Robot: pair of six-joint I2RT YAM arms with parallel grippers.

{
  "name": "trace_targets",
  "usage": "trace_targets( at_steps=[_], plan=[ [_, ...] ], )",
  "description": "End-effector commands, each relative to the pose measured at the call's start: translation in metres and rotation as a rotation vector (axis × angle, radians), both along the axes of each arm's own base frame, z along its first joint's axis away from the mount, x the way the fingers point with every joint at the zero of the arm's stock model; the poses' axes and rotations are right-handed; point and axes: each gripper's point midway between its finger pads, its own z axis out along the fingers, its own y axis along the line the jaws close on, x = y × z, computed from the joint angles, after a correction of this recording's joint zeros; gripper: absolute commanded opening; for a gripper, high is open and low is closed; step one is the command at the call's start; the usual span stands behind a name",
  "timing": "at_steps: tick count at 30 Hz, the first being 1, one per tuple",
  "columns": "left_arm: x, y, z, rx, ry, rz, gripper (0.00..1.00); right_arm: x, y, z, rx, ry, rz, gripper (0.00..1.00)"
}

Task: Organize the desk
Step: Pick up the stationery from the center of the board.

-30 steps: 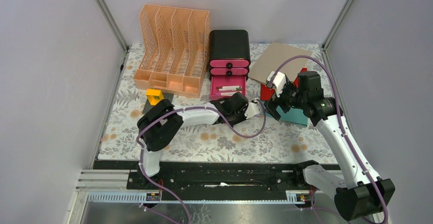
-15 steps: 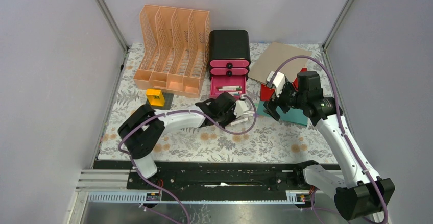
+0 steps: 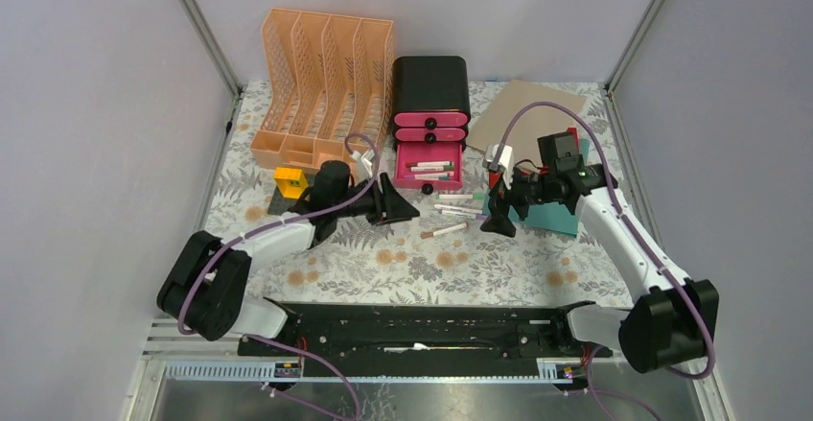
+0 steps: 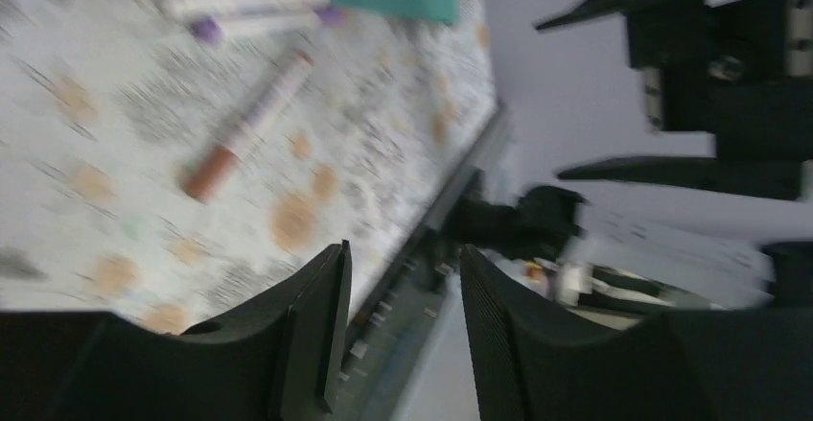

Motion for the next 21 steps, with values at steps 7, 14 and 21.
trace_targets(
  at_steps=[7, 14, 21],
  plan=[
    [-0.047, 0.006, 0.093, -0.420, 0.121, -0.233, 0.54, -0.030, 0.031, -0.005, 0.123, -0.190, 0.517, 1.00],
    [-0.013, 0.054, 0.071, 0.008, -0.115, -0.131, 0.67, 0.000, 0.064, -0.049, -0.135, -0.197, 0.535, 1.00],
    [-0.001, 0.092, 0.087, 0.258, -0.420, 0.007, 0.99, 0.021, 0.088, -0.089, -0.327, -0.197, 0.500, 0.92]
  ],
)
